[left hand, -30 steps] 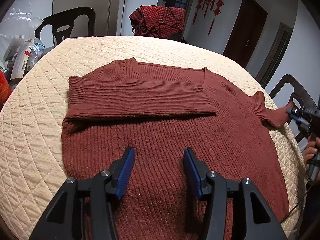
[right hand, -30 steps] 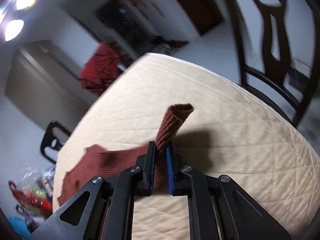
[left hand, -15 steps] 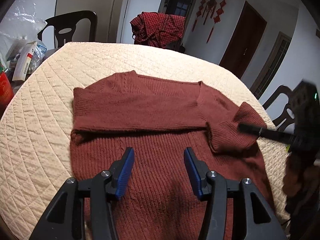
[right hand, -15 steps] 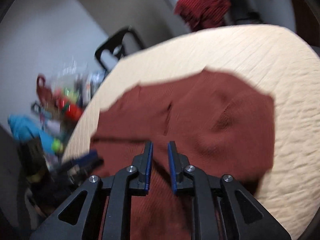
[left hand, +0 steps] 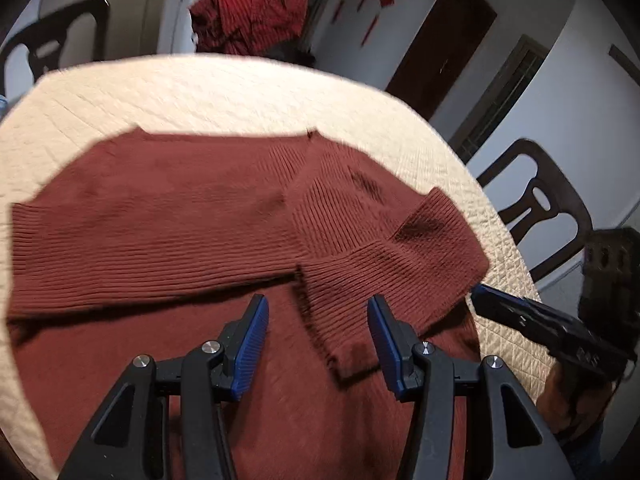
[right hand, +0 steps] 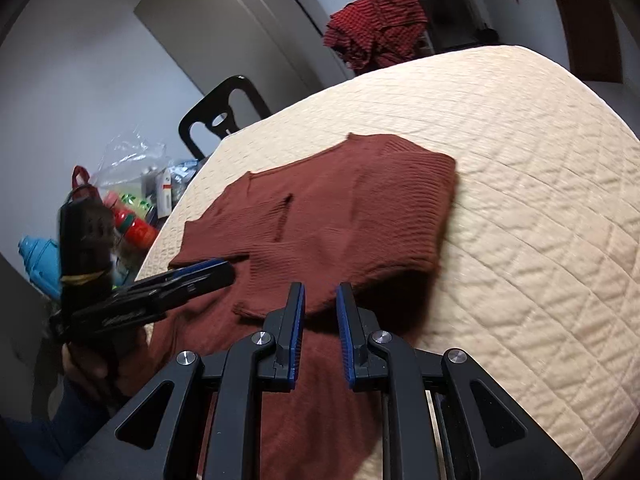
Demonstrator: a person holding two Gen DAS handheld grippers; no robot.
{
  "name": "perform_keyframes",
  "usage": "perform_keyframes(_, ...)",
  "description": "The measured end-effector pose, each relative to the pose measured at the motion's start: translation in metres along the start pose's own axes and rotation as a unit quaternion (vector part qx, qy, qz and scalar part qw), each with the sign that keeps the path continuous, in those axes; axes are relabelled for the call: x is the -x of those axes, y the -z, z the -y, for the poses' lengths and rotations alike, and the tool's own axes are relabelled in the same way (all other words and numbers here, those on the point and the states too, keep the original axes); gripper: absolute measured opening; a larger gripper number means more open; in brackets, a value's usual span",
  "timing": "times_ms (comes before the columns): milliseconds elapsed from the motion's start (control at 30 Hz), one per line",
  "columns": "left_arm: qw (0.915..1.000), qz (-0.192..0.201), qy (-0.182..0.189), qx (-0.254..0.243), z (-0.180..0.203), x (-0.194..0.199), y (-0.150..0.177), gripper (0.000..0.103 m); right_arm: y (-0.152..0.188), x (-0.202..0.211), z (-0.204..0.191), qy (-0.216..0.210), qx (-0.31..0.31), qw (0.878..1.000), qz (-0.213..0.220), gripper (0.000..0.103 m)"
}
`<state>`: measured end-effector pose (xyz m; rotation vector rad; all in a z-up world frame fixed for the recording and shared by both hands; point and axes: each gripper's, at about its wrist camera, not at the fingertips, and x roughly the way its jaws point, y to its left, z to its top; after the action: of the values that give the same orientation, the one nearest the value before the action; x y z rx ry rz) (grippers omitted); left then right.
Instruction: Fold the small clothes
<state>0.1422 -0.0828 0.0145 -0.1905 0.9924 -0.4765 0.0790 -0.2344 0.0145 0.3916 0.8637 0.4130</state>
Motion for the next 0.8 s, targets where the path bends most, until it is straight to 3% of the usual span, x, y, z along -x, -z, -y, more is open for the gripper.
perform_keyframes(33,1.0000,-0.008,-0.001,0.001,0.001,-0.007,-0.001,0.051,0.000,0.000,0.001,0.003,-0.001,1.000,0.000,0.017)
perform_keyframes(100,0.9998,-0.002,-0.014,-0.012,0.006,-0.011,-0.001,0.027,0.002,0.000,0.004,0.008,0.000,1.000,0.000,0.017)
perform_keyframes(167,0.9999,-0.006,-0.001,-0.013,0.010,-0.012,-0.002,0.006,0.003,0.000,0.006,0.006,0.001,1.000,0.000,0.017)
perform_keyframes(333,0.9977,0.052,0.031,-0.030,0.020,0.018,-0.022,0.006,-0.004,-0.006,0.008,0.010,0.005,1.000,-0.002,0.017)
perform_keyframes(467,0.9956,0.090,0.024,-0.014,0.001,0.040,-0.044,0.006,-0.014,-0.013,0.005,0.018,0.014,1.000,0.003,0.017)
perform_keyframes(667,0.9984,0.039,-0.010,0.040,-0.054,0.011,-0.046,0.006,-0.016,-0.028,0.006,0.037,0.025,0.999,-0.022,0.017)
perform_keyframes(800,0.9977,0.028,-0.014,0.060,-0.067,0.005,-0.033,0.008,-0.016,-0.022,0.006,0.029,0.024,0.999,-0.012,0.017)
